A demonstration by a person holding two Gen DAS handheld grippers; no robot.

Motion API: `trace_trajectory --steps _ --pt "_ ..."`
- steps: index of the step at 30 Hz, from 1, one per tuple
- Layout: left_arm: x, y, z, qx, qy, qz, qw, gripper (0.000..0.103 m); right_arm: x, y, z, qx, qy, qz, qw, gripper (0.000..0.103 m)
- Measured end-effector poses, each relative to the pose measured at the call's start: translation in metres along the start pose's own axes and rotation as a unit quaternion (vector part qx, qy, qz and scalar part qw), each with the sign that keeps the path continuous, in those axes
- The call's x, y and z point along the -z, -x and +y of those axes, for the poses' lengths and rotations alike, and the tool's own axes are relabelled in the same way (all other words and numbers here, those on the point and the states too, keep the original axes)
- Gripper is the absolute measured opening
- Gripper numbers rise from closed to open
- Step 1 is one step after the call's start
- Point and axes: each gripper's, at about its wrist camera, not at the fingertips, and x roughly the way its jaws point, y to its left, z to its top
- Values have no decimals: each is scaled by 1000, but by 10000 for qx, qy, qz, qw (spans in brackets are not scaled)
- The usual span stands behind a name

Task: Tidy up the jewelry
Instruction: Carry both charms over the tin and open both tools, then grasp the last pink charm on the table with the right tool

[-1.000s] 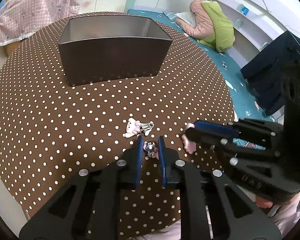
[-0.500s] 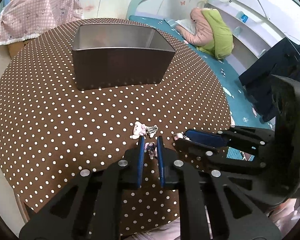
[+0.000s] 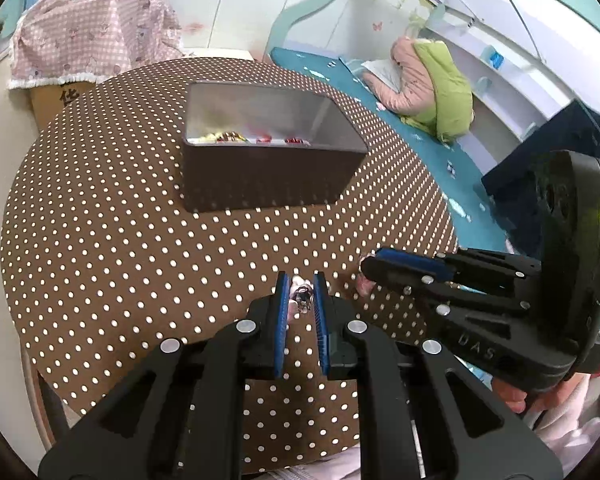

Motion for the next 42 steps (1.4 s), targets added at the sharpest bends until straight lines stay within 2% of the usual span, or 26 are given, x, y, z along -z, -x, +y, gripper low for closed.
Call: trace_trajectory --steps 12,17,22,24,25,26,36,38,39,42 --pt "-72 38 15 -222 -103 -874 9959 12 -65 19 -2 61 182 -688 9974 14" --pt "-99 30 18 -240 -102 -918 9954 12 -87 15 -1 19 286 -836 9961 14" --pt "-119 18 15 -191 -166 -895 9957 13 -99 3 -1 -161 354 -750 9964 16" --pt "-121 12 12 -254 -314 -841 9956 17 -101 -3 -5 -77 272 -686 9972 38" --pt "-121 8 12 -401 -347 -807 9953 32 -102 -3 -7 -8 241 -706 9972 64" --pt "-122 6 12 -526 -322 -787 9950 37 -101 -2 -9 35 227 -749 9969 68" --pt "-98 -2 18 -575 -234 -530 9967 39 -93 11 -32 147 -140 -725 9972 68" --pt "-91 -2 16 -610 -257 -478 9967 44 -87 14 -34 111 -171 -717 9972 68" --pt "-86 -2 15 -664 -274 -474 9963 54 -82 15 -34 53 -187 -696 9974 68" --pt "-71 0 17 -781 -255 -427 9957 56 -58 12 -33 -12 -255 -493 9985 68"
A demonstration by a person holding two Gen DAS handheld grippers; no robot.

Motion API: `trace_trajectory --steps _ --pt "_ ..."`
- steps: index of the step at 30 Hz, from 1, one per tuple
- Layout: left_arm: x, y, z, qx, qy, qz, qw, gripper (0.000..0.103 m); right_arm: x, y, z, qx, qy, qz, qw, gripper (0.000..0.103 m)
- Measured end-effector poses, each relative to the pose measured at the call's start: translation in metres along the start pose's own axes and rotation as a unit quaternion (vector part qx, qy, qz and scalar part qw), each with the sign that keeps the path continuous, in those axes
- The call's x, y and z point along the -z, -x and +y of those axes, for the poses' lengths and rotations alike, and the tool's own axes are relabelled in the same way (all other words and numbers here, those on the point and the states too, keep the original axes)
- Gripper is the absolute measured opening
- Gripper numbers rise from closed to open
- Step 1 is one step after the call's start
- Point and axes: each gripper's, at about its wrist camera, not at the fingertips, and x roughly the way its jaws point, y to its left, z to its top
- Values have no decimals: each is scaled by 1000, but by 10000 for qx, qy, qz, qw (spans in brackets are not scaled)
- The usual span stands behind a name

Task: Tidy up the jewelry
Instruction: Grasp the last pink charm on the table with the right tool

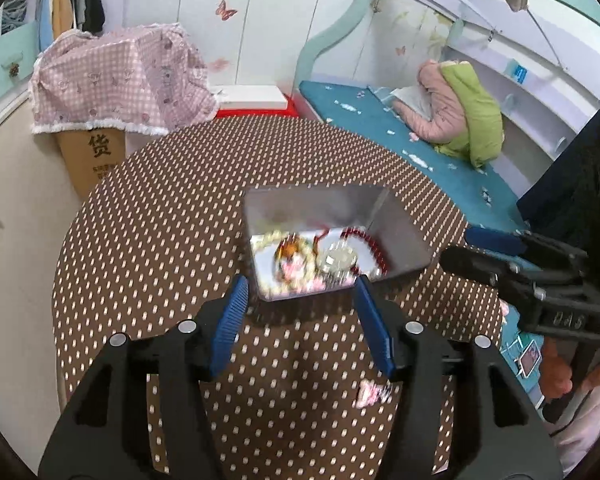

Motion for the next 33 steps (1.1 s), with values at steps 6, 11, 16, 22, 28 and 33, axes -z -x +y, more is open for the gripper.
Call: trace_trajectory --steps 6,11,16,22,28,33 --pt "33 1 7 -161 149 268 9994 60 43 2 15 -340 179 317 9988 68" --pt "60 0 9 -184 214 500 9983 63 64 -4 33 -418 464 504 9968 53" --pt "78 0 13 -177 288 658 9973 67 73 -16 46 -318 766 635 9945 39" --pt "89 3 15 -146 360 713 9967 68 78 -36 54 -75 1003 789 9918 26" --pt "90 2 14 -102 366 769 9963 68 79 -39 49 -18 919 784 9927 9" --pt "85 -3 5 19 279 760 9967 68 74 -30 35 -30 643 746 9951 8"
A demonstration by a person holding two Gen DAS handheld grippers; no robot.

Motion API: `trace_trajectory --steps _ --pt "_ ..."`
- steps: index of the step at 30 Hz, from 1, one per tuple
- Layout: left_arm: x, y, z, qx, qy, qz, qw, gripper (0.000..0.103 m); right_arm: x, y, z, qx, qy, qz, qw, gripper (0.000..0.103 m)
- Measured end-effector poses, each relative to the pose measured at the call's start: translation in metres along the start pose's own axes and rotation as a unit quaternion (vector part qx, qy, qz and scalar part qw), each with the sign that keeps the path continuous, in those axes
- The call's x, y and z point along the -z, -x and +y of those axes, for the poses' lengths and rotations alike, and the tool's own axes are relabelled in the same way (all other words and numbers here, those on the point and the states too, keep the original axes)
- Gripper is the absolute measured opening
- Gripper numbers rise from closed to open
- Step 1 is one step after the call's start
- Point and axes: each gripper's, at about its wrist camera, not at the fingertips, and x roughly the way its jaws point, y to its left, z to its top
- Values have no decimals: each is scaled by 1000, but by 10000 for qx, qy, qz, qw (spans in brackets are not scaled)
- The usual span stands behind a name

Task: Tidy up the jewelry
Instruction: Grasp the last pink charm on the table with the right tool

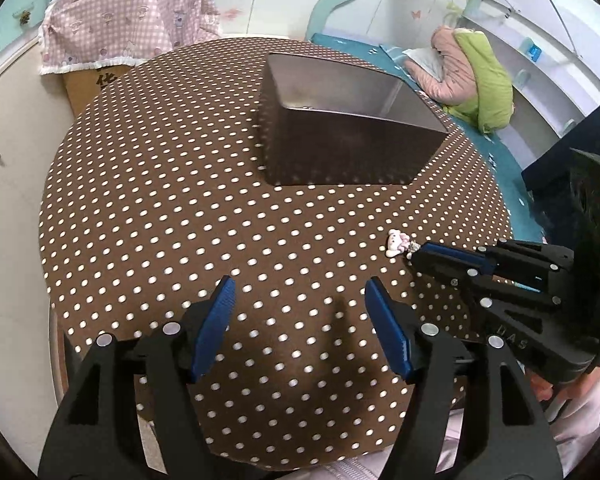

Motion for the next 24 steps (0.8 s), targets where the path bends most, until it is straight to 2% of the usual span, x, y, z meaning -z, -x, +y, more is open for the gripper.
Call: trace_trajectory --steps 7,13,17,18,20,24 --pt "-14 0 -19 88 -192 -113 9997 68 -11 28 -17 -120 -302 -335 9989 6" --pt "-36 4 -28 113 -272 -260 9992 67 -25 47 -26 -101 -211 -666 9975 5" --pt "-50 13 -25 143 -215 -430 9987 67 -25 41 -22 -90 -121 -616 9980 10" --pt "-54 14 -24 124 -180 -466 9987 67 -24 34 -20 -58 -77 -518 9986 14" --pt "-58 17 -19 78 -128 -511 9986 67 -22 20 -16 83 -24 -325 9994 28" --pt "-60 19 -12 34 -52 -515 9987 68 -21 1 -6 94 118 -150 9998 31"
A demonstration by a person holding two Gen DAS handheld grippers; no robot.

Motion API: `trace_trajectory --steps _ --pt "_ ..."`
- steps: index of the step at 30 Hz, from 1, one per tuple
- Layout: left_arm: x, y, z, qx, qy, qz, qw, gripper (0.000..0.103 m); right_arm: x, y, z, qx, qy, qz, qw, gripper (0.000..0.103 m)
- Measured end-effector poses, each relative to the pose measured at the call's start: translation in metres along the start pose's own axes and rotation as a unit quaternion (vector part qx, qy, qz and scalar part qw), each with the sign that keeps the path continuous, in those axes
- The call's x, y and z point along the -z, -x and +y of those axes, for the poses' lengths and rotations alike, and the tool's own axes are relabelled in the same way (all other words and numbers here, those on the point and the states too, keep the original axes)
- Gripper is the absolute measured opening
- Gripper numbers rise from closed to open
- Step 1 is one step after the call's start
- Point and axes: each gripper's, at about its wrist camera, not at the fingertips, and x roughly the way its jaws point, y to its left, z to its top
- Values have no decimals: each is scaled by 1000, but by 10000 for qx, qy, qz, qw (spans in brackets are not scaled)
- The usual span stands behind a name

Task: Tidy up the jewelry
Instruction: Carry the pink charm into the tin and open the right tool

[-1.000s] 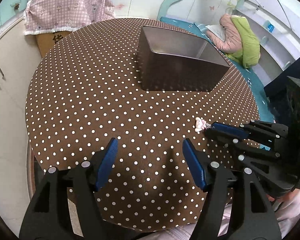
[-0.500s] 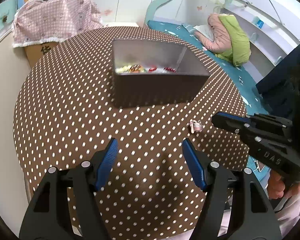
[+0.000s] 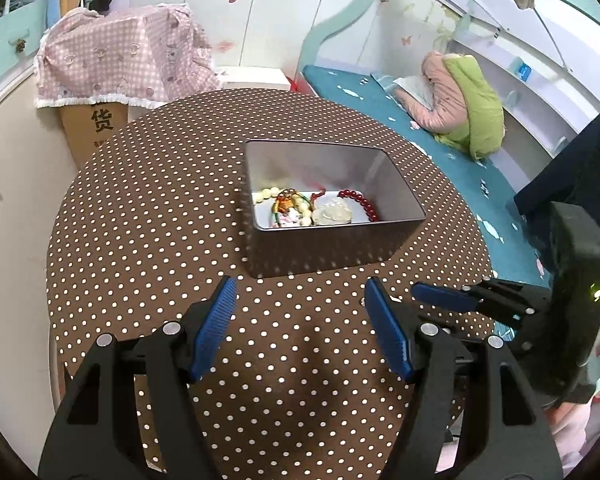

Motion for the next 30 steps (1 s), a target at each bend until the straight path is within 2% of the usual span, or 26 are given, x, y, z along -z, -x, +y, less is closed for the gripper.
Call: trace_trajectory --steps 6,8,11,15,19,21,23,24,25,29,30 --pt "-1 -1 10 -40 154 27 9999 68 -4 -21 18 235 484 152 9984 31" --pt "-5 0 15 -38 236 1 9997 67 -4 -27 21 314 619 219 9973 27" --pt "-16 0 22 5 349 -95 9993 67 -4 -27 19 370 614 251 9971 14" --pt "-38 -11 31 28 556 -139 9984 66 -7 -27 8 164 382 270 9988 12" --pt "-55 -32 40 -49 770 111 9970 48 -8 -27 5 125 227 288 9992 12" --pt "-59 -43 45 -98 879 245 9958 45 -9 -25 3 70 143 271 9995 12" --pt "-60 -50 47 -125 916 365 9950 37 -11 -21 -1 50 86 218 9997 12" --pt "-61 -54 47 -117 907 419 9949 27 -12 -18 -1 34 59 190 9998 12" --pt "-61 -56 47 -59 888 451 9950 23 -12 -14 -3 21 30 164 9999 12" --pt "-62 -57 40 -78 743 452 9962 15 -15 4 -11 -8 -40 -17 10000 12" --pt "-63 -58 39 -79 721 459 9963 13 -17 12 -14 -147 -101 -109 9998 12"
